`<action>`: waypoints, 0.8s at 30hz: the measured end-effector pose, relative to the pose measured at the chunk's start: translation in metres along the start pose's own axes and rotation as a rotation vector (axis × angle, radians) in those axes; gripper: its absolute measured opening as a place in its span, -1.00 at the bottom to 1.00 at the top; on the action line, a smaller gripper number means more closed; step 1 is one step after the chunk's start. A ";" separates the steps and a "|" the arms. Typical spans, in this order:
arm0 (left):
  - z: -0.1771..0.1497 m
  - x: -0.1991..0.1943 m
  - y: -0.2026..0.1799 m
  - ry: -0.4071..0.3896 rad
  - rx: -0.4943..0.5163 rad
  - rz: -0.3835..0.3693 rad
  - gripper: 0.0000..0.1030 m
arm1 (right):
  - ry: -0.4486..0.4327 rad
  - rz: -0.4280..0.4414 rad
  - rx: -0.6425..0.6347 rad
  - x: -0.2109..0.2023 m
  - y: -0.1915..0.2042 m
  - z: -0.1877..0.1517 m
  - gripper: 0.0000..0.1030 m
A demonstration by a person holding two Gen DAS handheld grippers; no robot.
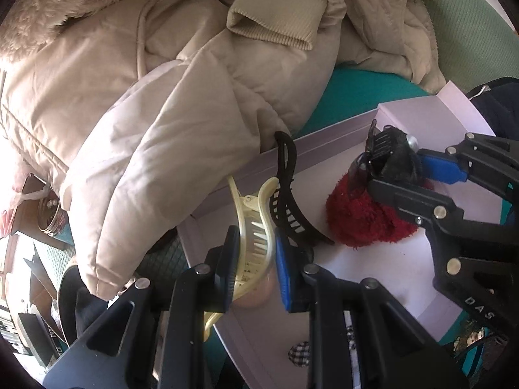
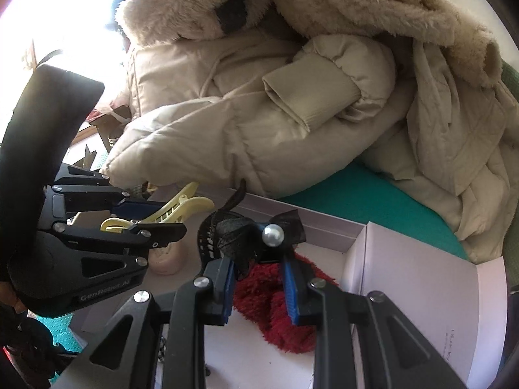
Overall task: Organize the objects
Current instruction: 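Lower the bow hair tie and cream claw clip into the box, then open the right gripper releasing the bow while the left releases the cream claw clip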
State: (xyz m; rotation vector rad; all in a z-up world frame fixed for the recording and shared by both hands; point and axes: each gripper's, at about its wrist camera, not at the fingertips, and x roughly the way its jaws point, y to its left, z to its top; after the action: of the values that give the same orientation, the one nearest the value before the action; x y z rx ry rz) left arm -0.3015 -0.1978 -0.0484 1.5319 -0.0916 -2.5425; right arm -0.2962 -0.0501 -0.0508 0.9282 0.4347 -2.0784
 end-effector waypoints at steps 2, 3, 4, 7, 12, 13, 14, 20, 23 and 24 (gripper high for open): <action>0.001 0.004 -0.001 0.006 0.003 0.003 -0.61 | 0.007 0.000 0.003 0.003 -0.002 0.000 -0.53; 0.001 0.007 -0.001 0.011 0.003 0.002 -0.61 | 0.015 0.000 0.005 0.006 -0.003 0.000 -0.53; 0.001 0.009 -0.002 0.016 0.004 0.002 -0.61 | 0.021 -0.001 0.006 0.008 -0.004 0.000 -0.53; 0.002 0.014 -0.002 0.028 0.006 -0.003 -0.61 | 0.044 -0.002 0.015 0.015 -0.007 -0.001 -0.52; 0.004 0.022 -0.003 0.050 0.005 -0.009 -0.60 | 0.083 -0.001 0.032 0.025 -0.011 -0.005 -0.52; 0.004 0.024 -0.004 0.059 0.003 -0.015 -0.60 | 0.088 0.000 0.033 0.026 -0.011 -0.006 -0.52; 0.004 0.026 -0.004 0.069 0.001 -0.022 -0.60 | 0.093 -0.002 0.032 0.027 -0.012 -0.007 -0.52; 0.003 0.036 -0.006 0.102 -0.006 -0.029 -0.60 | 0.109 -0.007 0.035 0.031 -0.013 -0.009 -0.52; 0.003 0.037 -0.006 0.102 -0.009 -0.029 -0.60 | 0.109 -0.009 0.038 0.031 -0.013 -0.010 -0.52; 0.003 0.038 -0.006 0.104 -0.010 -0.030 -0.60 | 0.110 -0.011 0.040 0.031 -0.014 -0.010 -0.51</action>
State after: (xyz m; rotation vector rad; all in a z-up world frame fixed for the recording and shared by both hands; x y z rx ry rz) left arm -0.3222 -0.1991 -0.0807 1.6699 -0.0432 -2.4765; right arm -0.3149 -0.0522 -0.0804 1.0692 0.4574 -2.0591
